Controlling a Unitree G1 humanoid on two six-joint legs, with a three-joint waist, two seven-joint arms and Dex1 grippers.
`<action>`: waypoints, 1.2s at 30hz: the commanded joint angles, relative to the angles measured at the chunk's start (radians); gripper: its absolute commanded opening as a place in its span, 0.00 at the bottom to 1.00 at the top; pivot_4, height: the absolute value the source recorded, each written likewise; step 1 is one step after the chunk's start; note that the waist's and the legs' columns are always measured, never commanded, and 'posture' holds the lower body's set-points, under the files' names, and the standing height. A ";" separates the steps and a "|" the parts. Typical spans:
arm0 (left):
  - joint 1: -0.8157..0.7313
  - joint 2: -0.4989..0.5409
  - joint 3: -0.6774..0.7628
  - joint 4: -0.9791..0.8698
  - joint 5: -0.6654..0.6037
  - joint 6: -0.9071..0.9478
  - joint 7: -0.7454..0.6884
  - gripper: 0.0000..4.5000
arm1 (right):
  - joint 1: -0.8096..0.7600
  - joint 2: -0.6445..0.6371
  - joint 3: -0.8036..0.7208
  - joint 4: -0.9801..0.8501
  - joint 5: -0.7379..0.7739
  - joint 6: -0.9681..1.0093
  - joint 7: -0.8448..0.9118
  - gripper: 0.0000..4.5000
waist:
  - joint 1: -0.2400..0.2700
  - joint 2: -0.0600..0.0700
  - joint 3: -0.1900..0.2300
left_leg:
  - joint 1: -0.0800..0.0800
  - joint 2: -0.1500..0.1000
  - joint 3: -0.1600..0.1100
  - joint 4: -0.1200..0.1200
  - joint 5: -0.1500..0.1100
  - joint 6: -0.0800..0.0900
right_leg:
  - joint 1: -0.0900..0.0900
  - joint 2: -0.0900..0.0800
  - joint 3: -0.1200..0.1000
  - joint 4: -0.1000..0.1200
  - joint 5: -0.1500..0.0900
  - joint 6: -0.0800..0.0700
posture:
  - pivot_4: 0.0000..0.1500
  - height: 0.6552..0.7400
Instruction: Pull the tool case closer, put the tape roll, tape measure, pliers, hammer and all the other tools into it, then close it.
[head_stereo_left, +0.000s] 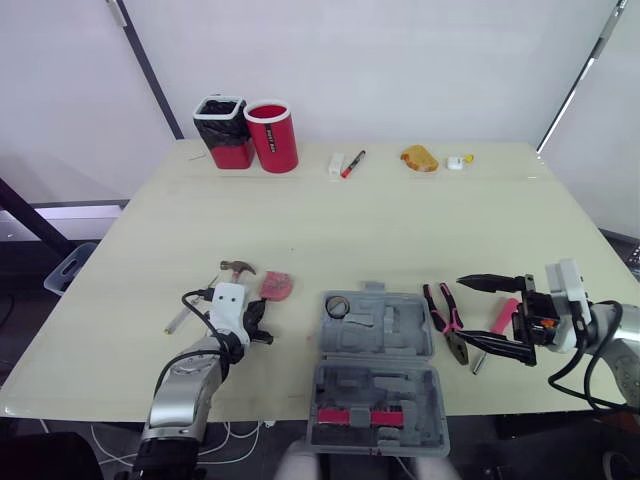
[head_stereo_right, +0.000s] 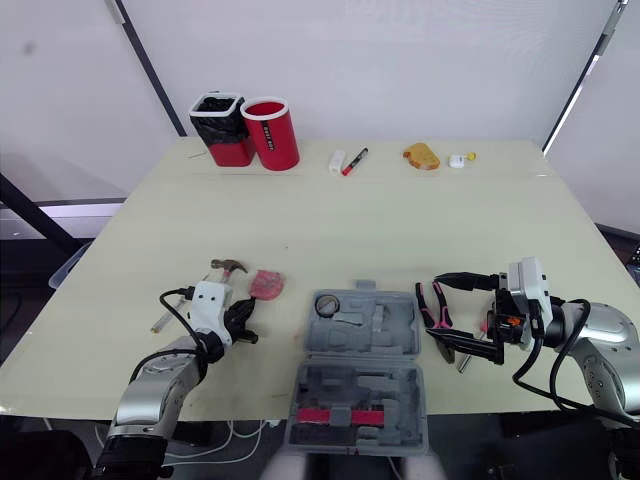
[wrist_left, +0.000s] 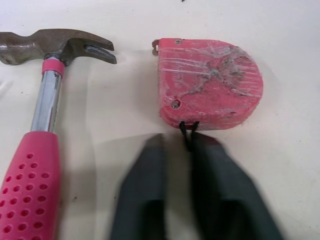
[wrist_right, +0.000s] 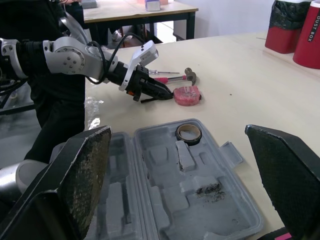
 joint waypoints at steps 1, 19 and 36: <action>0.041 0.000 -0.024 -0.046 0.002 0.005 -0.025 0.01 | -0.008 0.003 0.000 -0.023 0.016 0.003 0.009 1.00 | -0.001 0.000 0.000 | 0.000 0.000 0.000 0.000 0.000 0.000 | 0.000 0.000 0.000 0.000 0.000 0.000 | 1.00 1.00; 0.408 0.218 -0.044 -0.459 -0.051 0.091 -0.276 0.01 | -0.035 -0.011 0.041 0.021 0.000 -0.005 0.094 1.00 | -0.007 0.000 0.000 | 0.001 0.004 0.001 -0.001 0.000 0.000 | 0.000 0.000 0.001 0.000 -0.003 -0.004 | 1.00 1.00; 0.602 0.269 0.032 -0.573 -0.090 0.097 -0.315 0.07 | -0.058 0.003 0.081 0.055 -0.038 -0.046 0.147 1.00 | -0.008 0.000 0.000 | 0.000 0.004 0.002 0.000 0.000 0.000 | -0.002 0.000 0.001 -0.001 -0.003 -0.005 | 1.00 1.00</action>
